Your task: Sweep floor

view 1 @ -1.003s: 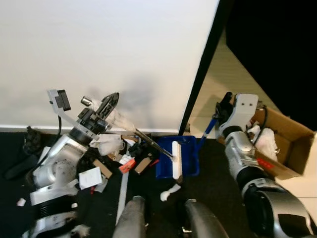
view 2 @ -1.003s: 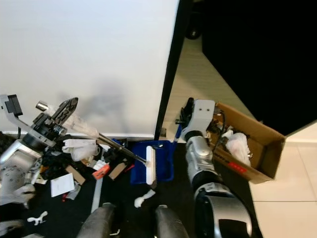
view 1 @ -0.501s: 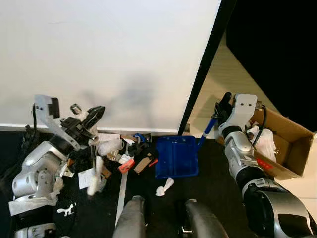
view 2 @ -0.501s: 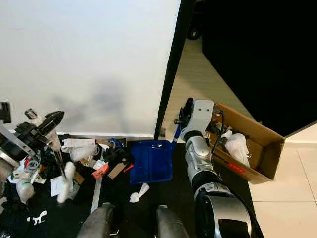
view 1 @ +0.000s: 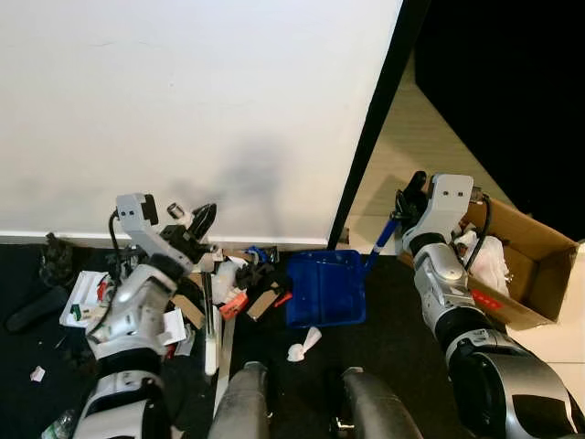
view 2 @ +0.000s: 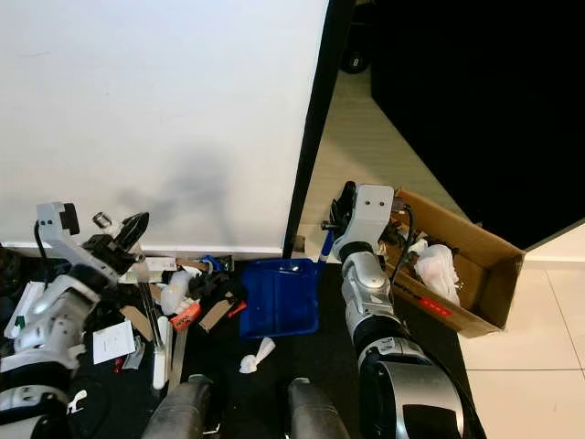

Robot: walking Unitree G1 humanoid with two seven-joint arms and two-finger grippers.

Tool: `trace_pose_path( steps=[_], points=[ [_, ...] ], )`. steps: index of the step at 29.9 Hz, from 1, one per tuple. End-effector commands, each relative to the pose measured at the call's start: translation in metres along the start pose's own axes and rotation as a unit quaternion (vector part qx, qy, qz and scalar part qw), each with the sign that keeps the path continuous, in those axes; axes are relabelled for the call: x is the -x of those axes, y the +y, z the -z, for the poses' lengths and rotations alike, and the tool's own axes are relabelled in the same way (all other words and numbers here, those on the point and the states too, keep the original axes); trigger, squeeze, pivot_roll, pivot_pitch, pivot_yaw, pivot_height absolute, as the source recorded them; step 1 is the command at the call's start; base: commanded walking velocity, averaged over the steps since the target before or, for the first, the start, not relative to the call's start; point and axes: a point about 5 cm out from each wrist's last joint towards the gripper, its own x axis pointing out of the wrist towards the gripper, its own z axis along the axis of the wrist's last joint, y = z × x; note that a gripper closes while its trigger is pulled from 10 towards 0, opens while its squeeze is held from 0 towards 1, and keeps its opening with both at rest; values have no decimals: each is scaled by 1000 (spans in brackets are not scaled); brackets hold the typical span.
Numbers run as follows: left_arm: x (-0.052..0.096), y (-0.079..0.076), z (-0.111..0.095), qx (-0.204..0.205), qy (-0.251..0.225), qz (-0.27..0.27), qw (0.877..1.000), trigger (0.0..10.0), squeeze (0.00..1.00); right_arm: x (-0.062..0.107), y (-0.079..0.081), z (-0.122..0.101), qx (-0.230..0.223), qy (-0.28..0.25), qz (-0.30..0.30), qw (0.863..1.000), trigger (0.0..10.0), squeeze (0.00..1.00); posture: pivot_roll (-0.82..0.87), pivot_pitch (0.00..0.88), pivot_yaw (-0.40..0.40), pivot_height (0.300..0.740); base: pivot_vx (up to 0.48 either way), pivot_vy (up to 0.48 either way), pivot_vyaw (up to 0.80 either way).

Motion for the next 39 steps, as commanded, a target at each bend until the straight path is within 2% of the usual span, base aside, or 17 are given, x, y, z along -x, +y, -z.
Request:
trace_pose_path(
  steps=[1,3,4,9,14,16,17,18,25,28,31,32,33,35,39],
  points=[
    [1,-2,11,77,-20,6,997,10000,0,22,5,47,-22,104,-8,994,10000,0,53,287,7,740,0,0,0],
    [-8,-13,7,120,-54,47,990,10000,0,22,5,47,-22,104,-8,994,10000,0,47,288,5,740,0,0,0],
    [-8,-13,7,120,-54,47,990,10000,0,22,5,47,-22,104,-8,994,10000,0,47,288,5,740,0,0,0],
    [-22,-33,-5,164,-99,118,974,10000,0,22,5,47,-21,104,-10,994,10000,0,51,287,0,740,0,0,0],
    [-25,-39,-6,179,-101,139,969,10000,0,22,5,47,-21,104,-10,994,10000,0,52,286,1,740,0,0,0],
    [-29,-49,-5,200,-95,167,961,10000,0,22,5,47,-20,104,-10,994,10000,0,52,283,0,740,0,0,0],
    [-29,-49,-5,200,-95,167,961,10000,0,22,5,47,-20,104,-10,994,10000,0,52,283,0,740,0,0,0],
    [-30,-55,-4,215,-88,185,955,10000,0,22,5,47,-21,105,-10,994,10000,0,54,280,1,740,0,0,0],
    [-28,-64,-1,249,-69,210,943,10000,0,22,5,47,-21,105,-10,994,10000,0,65,273,2,740,0,0,0],
    [-26,-69,1,252,-59,218,941,10000,0,22,6,47,-21,105,-10,994,10000,0,65,271,4,740,0,0,0],
    [-23,-74,0,246,-46,228,941,10000,0,21,6,47,-21,106,-10,994,10000,0,71,269,7,740,0,0,0],
    [-21,-73,-5,229,-41,230,945,10000,0,21,6,47,-21,106,-10,994,10000,0,76,267,10,740,0,0,0],
    [-15,-71,-26,150,-31,233,960,10000,0,21,6,47,-22,105,-10,994,10000,0,76,267,10,740,0,0,0],
    [-15,-71,-26,150,-31,233,960,10000,0,21,6,47,-22,105,-10,994,10000,0,76,267,10,740,0,0,0],
    [-4,-66,-66,35,-34,229,972,10000,0,21,6,46,-23,105,-9,994,10000,0,91,266,15,740,0,0,0]
  ],
)
